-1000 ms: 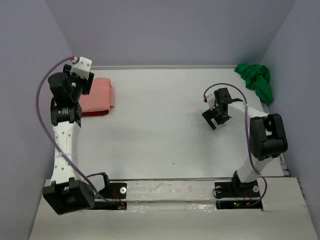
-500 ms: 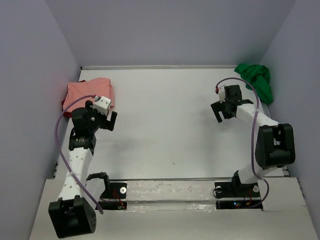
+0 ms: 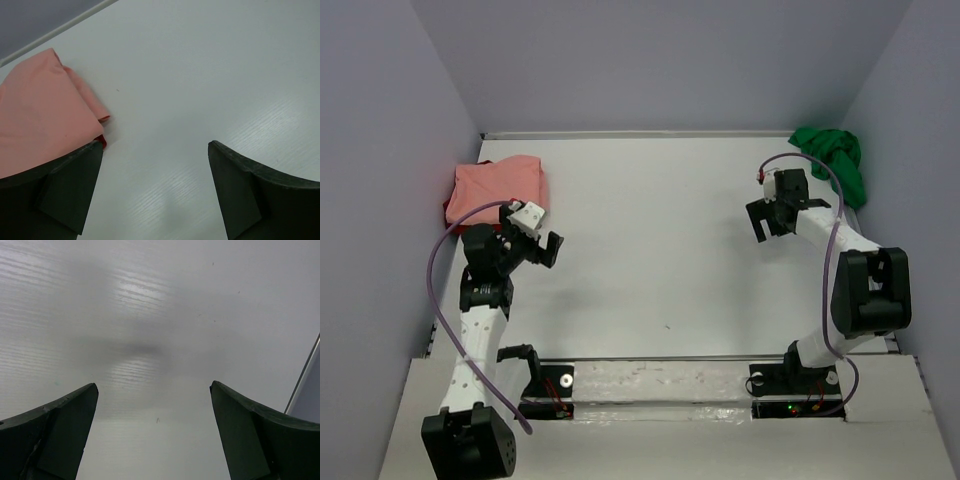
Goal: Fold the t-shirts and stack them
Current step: Neatly place the folded tshirt to the corner
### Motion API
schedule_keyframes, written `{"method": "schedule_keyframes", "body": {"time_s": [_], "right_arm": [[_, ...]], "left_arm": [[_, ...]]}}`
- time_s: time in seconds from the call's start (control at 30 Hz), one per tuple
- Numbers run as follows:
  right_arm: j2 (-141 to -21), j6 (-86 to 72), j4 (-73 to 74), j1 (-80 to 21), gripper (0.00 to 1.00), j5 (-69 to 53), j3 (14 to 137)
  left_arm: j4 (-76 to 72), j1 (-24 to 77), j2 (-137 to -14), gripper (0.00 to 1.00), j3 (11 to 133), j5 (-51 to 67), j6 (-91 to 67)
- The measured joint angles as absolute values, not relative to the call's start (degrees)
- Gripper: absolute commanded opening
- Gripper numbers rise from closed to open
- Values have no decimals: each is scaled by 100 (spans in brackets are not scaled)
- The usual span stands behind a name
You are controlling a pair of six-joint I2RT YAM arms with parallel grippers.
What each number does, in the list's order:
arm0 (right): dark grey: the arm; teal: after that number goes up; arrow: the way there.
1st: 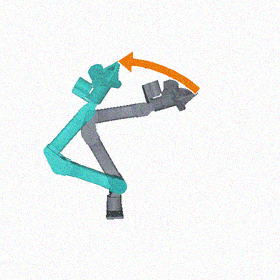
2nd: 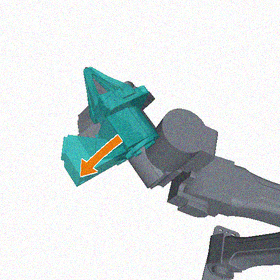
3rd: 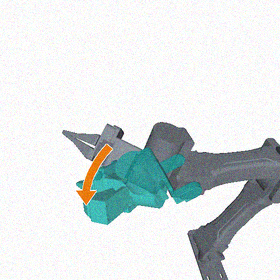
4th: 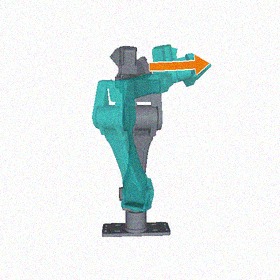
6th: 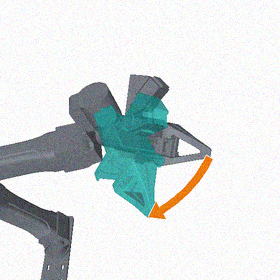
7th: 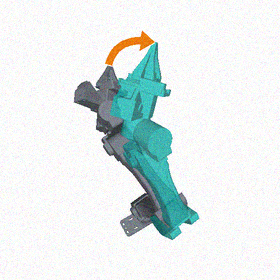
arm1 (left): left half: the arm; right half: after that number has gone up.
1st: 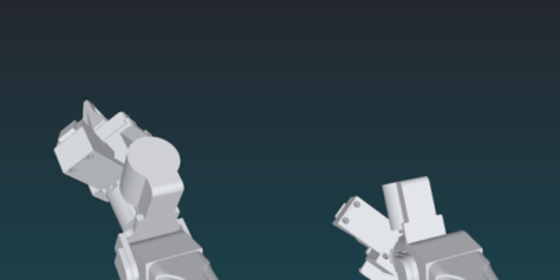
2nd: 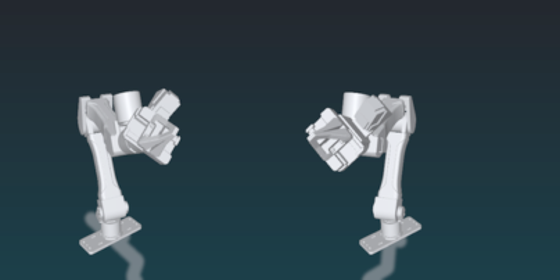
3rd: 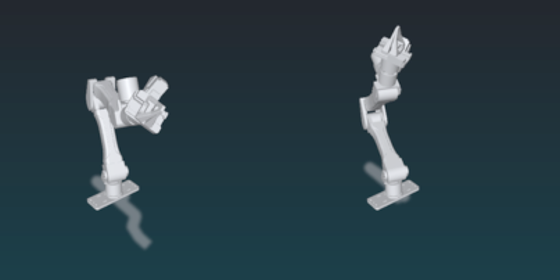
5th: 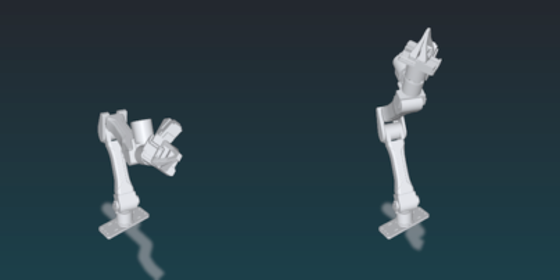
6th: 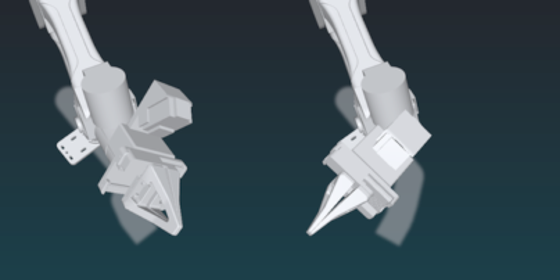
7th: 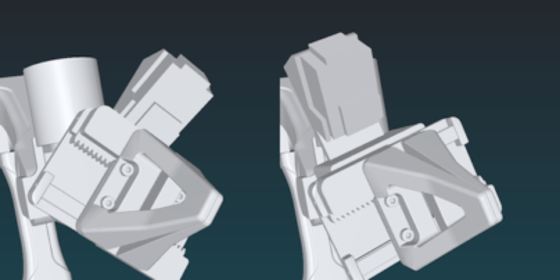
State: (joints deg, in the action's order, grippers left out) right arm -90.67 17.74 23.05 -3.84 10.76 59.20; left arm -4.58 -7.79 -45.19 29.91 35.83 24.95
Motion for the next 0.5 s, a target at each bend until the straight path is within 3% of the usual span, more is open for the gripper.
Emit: {"method": "schedule_keyframes", "body": {"time_s": [0.5], "right_arm": [[-8685,1409,2357,-49,100,620,6005]], "left_arm": [[-486,-1026,-4567,99,2945,4049,2449]]}}
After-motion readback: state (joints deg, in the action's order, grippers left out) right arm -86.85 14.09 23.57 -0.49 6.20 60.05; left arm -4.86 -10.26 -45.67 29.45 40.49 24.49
